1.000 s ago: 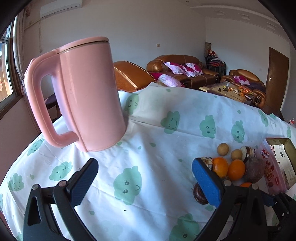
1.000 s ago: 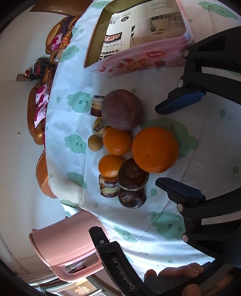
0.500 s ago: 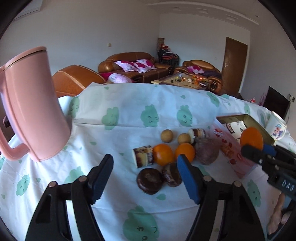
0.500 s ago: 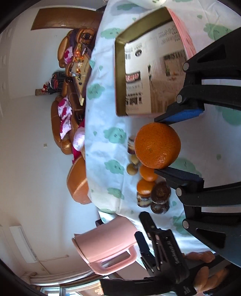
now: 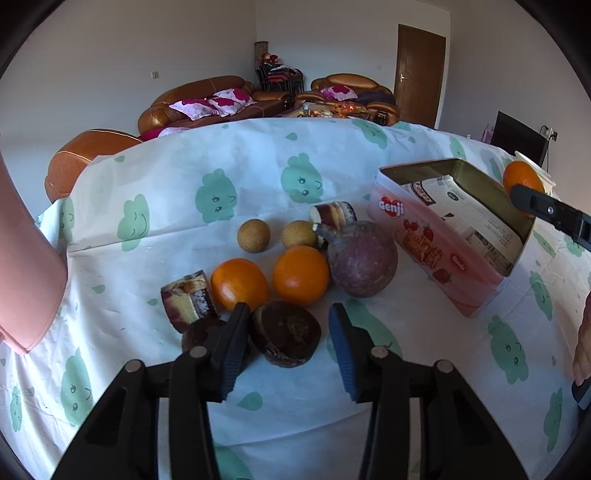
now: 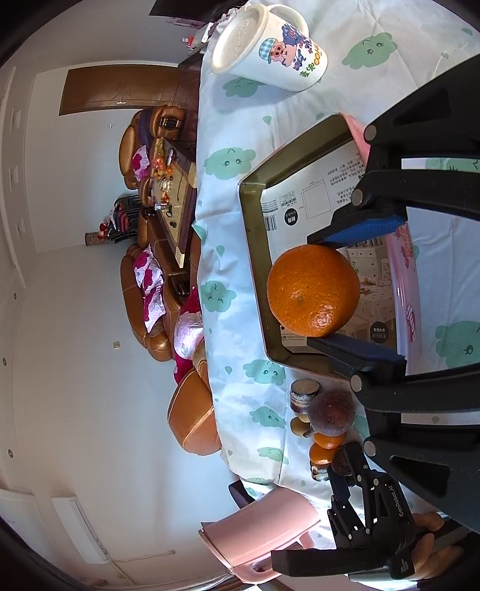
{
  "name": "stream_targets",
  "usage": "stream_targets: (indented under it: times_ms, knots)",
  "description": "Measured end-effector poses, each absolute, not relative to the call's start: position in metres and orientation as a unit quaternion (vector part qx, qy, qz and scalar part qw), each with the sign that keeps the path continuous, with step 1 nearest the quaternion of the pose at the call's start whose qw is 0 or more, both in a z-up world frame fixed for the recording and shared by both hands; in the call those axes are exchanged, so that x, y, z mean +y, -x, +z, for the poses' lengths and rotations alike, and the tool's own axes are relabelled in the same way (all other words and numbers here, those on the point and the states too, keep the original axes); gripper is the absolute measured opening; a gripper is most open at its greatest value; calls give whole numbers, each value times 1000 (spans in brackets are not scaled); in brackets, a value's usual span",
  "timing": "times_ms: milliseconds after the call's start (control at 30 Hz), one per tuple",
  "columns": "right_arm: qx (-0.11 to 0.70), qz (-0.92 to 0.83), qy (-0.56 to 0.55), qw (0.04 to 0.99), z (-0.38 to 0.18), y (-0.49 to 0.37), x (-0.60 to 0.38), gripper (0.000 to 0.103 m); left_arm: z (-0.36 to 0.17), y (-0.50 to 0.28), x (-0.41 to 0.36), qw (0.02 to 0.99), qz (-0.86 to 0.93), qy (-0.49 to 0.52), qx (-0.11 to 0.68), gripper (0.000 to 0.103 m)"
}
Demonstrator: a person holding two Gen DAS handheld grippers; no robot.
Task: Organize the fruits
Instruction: 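Carry the orange with the right tool into the pink tin while the left tool drops the dark fruit there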
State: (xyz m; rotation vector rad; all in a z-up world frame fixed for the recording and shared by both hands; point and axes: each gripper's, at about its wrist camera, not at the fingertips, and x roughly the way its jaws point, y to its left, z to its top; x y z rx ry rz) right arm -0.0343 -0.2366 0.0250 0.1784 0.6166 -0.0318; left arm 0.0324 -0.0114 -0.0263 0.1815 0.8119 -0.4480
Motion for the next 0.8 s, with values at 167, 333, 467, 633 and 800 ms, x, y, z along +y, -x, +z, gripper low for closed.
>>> stream_targets:
  times_ms: [167, 333, 467, 633, 800]
  knots:
    - [315, -5, -102, 944, 20, 33, -234, 49, -26, -29, -2, 887, -231, -67, 395, 39]
    - [307, -16, -105, 946, 20, 35, -238, 49, -12, -23, 26, 909, -218, 1, 356, 24]
    - [281, -31, -109, 953, 29, 42, -247, 49, -4, -20, 33, 925, -196, 11, 324, 24]
    - [265, -60, -118, 955, 36, 45, -268, 49, 8, -15, 28, 931, -206, 30, 299, 24]
    - [266, -81, -89, 956, 39, 40, -283, 49, 31, -6, -6, 925, -264, 43, 269, 24]
